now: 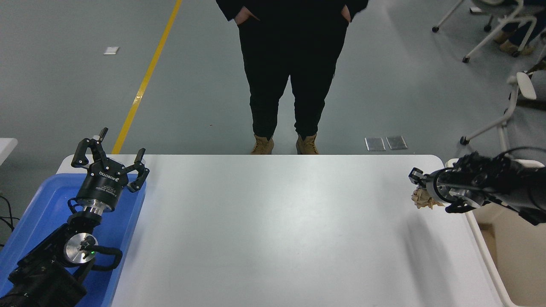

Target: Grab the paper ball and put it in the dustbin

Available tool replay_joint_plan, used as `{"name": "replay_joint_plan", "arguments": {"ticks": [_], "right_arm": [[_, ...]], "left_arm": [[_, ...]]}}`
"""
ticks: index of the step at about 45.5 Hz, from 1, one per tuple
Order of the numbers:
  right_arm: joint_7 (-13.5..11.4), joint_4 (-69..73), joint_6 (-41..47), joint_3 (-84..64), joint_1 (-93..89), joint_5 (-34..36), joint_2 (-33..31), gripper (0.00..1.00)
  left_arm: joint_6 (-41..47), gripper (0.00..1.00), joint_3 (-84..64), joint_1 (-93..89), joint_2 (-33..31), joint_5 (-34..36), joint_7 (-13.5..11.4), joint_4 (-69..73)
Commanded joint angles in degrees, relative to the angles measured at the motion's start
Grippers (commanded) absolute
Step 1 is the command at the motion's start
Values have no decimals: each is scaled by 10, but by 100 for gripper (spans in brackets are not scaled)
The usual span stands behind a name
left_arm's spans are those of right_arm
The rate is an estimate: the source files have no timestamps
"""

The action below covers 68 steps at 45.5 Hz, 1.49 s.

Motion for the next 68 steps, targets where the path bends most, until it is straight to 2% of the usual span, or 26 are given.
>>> {"name": "replay_joint_plan", "arguments": {"ticks": [1,10,16,36,40,49,60,68], "right_arm": [[-1,161,75,-79,222,0,-101,0],[-1,227,148,-159,413,1,-155,0],[-1,230,184,-183,488,1,-163,0],[-2,228,184,-183,502,-3,-154,0],[-2,209,166,-183,468,-3,-154,0],[-2,80,57,-165,286,8,-154,0],[-2,-138,3,-112,40,115,-149,0],[-2,-240,-38,-51,-95,129,-121,0]], "left_arm": [[0,98,-1,0,0,0,0,0],[0,98,0,0,0,0,0,0],[0,98,0,0,0,0,0,0],[0,98,-1,0,0,0,0,0],[0,98,-1,0,0,0,0,0],[0,98,0,0,0,0,0,0],[0,98,0,0,0,0,0,0],[0,98,0,0,0,0,0,0]]}}
